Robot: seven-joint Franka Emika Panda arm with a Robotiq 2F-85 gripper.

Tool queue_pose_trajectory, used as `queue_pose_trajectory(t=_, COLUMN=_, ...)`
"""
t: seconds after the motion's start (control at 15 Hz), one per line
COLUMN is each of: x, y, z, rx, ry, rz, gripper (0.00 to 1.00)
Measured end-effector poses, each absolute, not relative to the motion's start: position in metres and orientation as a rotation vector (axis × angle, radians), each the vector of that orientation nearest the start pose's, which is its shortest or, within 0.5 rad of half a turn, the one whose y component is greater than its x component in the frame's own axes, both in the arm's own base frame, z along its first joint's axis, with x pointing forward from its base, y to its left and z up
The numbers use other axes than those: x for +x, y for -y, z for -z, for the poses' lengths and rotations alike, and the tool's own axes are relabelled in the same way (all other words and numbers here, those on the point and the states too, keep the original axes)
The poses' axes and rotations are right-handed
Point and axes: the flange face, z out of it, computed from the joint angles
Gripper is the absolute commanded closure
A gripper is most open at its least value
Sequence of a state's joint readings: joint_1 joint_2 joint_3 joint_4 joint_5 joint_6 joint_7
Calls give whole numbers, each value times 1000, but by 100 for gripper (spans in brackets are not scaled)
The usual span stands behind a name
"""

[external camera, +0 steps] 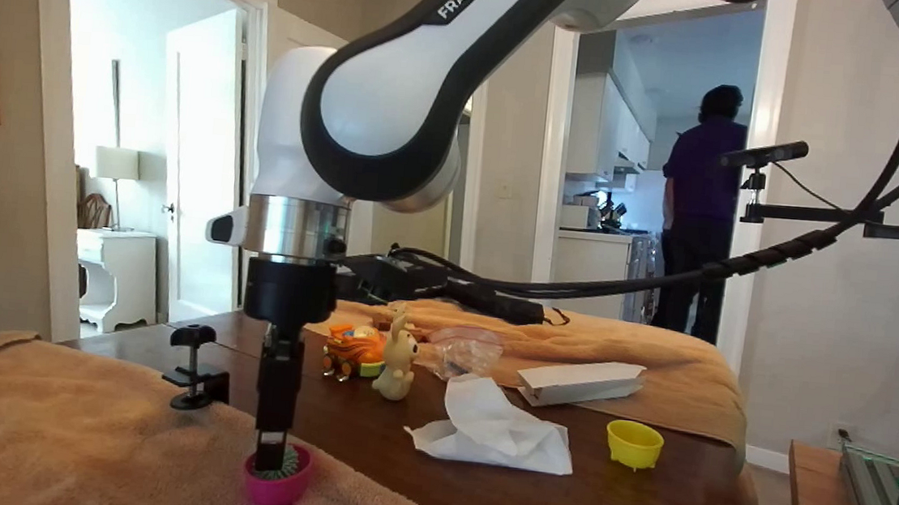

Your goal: Move the green object from the pink bowl to the yellow bowl

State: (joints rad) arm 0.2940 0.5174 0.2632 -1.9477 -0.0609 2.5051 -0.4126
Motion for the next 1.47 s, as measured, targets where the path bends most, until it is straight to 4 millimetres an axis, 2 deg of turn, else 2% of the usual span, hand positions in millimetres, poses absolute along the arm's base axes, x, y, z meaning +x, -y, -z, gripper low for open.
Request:
queue_pose_trajectory(t=0.07, x=535, y=-326, z=-226, rx=-2687, ry=1435, rz=80, gripper=46)
queue_pose_trajectory(t=0.13, x=535, y=-326, z=-226, rx=-2686, ry=1436, rz=80, gripper=43)
queue_pose_trajectory(t=0.8, x=533, y=-330, z=-226, rx=-2681, ry=1445, rz=80, gripper=50)
queue_pose_trajectory(t=0.93, x=533, y=-331, z=-226, rx=-2680, ry=1446, rz=80, gripper=45)
queue_pose_trajectory(t=1.13, x=533, y=-331, z=-226, rx=-2680, ry=1446, rz=80, gripper=43)
queue_pose_trajectory(t=1.4, x=533, y=-331, z=-226, rx=-2680, ry=1446, rz=80, gripper=44)
queue_pose_trajectory(t=1.47, x=533, y=-331, z=-226, rx=-2680, ry=1446, rz=80, gripper=48)
